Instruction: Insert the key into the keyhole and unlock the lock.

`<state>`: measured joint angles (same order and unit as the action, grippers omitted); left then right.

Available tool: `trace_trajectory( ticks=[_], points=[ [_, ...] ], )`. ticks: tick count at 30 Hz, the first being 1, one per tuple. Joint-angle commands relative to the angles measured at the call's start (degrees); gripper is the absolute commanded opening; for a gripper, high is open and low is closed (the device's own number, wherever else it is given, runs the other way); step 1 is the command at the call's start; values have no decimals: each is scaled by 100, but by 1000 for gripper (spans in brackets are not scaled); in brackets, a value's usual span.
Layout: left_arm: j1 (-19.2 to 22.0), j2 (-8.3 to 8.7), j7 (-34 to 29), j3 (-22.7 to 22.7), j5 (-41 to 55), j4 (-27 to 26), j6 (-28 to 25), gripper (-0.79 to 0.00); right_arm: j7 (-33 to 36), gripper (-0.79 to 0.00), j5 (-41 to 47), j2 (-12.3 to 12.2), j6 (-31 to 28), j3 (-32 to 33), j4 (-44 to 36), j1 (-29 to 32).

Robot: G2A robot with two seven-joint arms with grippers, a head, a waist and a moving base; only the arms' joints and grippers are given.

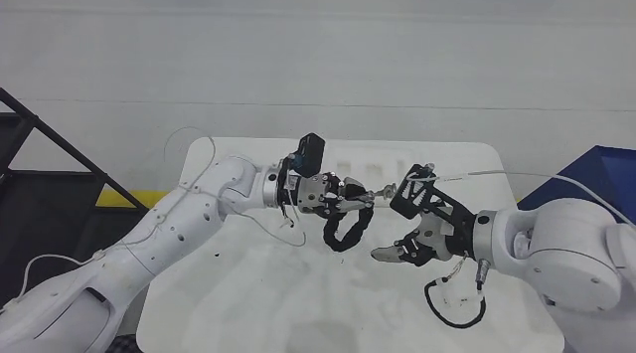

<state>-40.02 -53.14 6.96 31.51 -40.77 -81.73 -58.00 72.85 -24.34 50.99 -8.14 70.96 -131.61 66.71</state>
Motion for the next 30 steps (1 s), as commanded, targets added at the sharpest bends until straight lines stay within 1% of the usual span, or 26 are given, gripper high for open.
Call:
trace_trajectory(
  ticks=[1, 3, 4, 6, 8, 12, 18, 25, 30],
  points=[
    [-3, 38, -242, 9, 204, -56, 0, -785, 0, 0, 0, 0, 0, 0, 0, 0],
    [-13, 62, -422, 11, 351, -98, 0, -785, -29, 0, -10, 0, -7, -2, 3, 9],
    [-18, 71, -503, 11, 408, -116, 0, -785, -91, 0, -72, -2, -105, -23, -3, 36],
    [-30, 82, -653, -1, 509, -156, 0, -785, -208, 0, -107, -8, -539, -69, 6, 35],
    [-40, 86, -774, -13, 594, -189, 0, -785, -190, 0, -330, -25, -916, -83, 44, -14],
    [-35, 70, -968, -33, 711, -198, 0, -785, -396, 0, -647, -34, -1267, -143, 28, -20],
    [-18, 25, -1122, -51, 821, -179, 0, -785, -463, 0, -974, -28, -1303, -392, -90, -17],
    [-26, 1, -1144, 2, 834, -172, 0, -785, -418, 0, -928, -5, -1244, -622, -29, -183],
    [-43, -12, -1137, 23, 796, -157, 0, -785, -475, 0, -920, 1, -1241, -674, 59, -258]
  ],
)
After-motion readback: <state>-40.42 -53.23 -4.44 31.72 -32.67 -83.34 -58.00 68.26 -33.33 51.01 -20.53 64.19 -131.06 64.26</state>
